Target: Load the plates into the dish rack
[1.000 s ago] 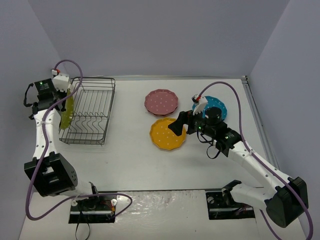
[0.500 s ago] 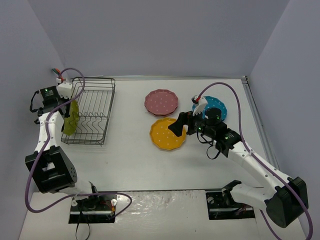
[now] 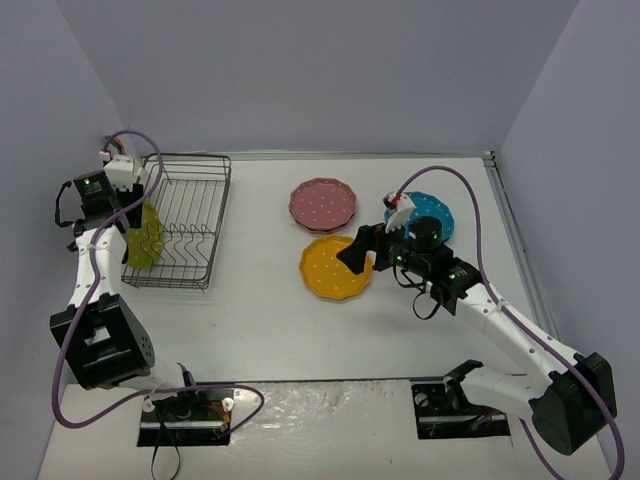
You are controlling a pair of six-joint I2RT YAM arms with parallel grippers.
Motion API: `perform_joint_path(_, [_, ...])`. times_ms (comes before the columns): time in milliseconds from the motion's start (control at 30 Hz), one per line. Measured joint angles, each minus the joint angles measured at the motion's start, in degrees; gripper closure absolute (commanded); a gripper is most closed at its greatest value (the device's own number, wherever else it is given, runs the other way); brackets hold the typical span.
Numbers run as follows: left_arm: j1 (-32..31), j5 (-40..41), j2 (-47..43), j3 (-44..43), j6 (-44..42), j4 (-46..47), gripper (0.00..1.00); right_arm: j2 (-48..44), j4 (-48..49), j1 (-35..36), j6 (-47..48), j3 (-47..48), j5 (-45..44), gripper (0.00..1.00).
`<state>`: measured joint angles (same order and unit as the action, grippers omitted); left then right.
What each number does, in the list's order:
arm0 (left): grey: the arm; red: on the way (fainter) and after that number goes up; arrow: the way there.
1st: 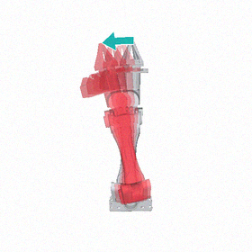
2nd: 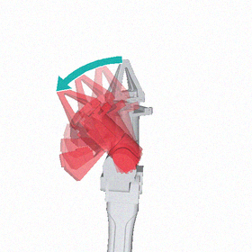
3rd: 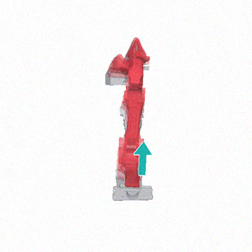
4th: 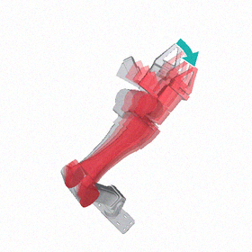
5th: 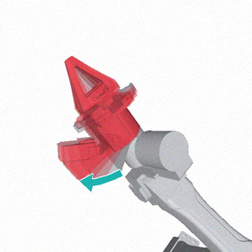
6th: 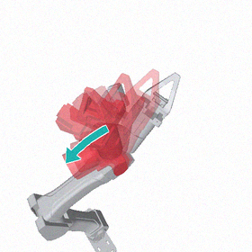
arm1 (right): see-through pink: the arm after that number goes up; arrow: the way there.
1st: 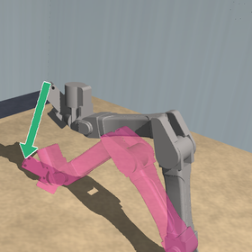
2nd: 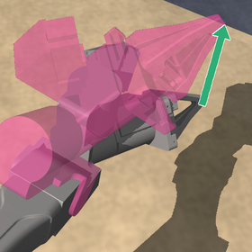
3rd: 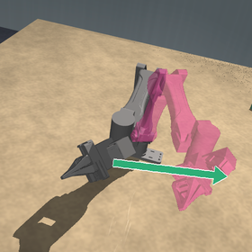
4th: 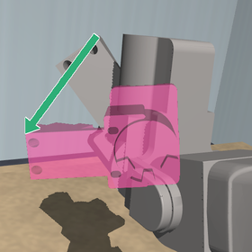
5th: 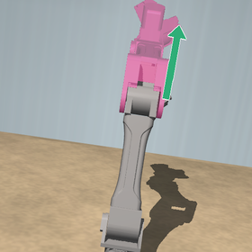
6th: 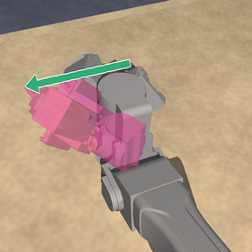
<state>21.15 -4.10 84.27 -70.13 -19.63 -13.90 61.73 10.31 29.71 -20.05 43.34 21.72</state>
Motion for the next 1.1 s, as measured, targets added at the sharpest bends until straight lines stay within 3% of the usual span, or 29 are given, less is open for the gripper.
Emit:
perform_joint_path(300, [0.0, 1.6, -2.5, 0.7, 2.8, 1.0, 0.26, 0.1, -0.1, 0.0, -0.5, -1.6, -3.6, 0.0])
perform_joint_path(400, [-0.1, 1.8, -5.3, 0.6, 7.4, -0.4, 0.17, 0.6, -0.6, 0.0, -1.3, -1.6, -6.9, 0.0])
perform_joint_path(467, [-0.8, 2.2, -7.8, 0.2, 11.1, -2.0, 0.06, 1.4, -1.0, 0.0, -2.2, -1.6, -9.5, 0.01])
perform_joint_path(533, [-2.5, 2.9, -10.7, -0.8, 15.7, -4.7, 0.03, 2.7, -1.4, 0.0, -3.2, -1.6, -11.8, 0.01])
perform_joint_path(733, [-12.4, 0.6, -18.9, -2.6, 26.0, -10.8, 0.03, 9.8, -1.8, -0.4, -7.3, -1.7, -15.8, 0.06])
perform_joint_path(867, [-19.3, -4.7, -23.4, 0.5, 33.6, -11.5, 0.03, 16.4, -1.7, -0.8, -8.9, -1.8, -17.3, 0.15])
perform_joint_path(1100, [-37.7, -5.7, -23.7, 7.6, 44.4, -11.1, 0.03, 26.4, -0.6, -1.4, -10.2, -1.8, -18.6, 0.26])
